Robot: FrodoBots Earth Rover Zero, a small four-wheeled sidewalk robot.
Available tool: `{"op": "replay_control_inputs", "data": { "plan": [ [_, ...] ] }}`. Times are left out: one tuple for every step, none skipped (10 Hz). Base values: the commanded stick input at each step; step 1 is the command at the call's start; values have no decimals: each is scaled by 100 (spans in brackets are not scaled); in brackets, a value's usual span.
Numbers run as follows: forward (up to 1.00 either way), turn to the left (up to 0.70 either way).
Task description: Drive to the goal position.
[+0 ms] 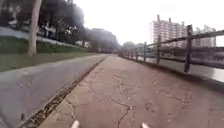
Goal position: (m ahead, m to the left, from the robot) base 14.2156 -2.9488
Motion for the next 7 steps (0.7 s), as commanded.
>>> {"op": "replay_control_inputs", "data": {
  "plan": [
    [70, 0],
    [70, 0],
    [70, 0],
    [70, 0],
    [70, 0],
    [70, 0],
    [70, 0]
  ]
}}
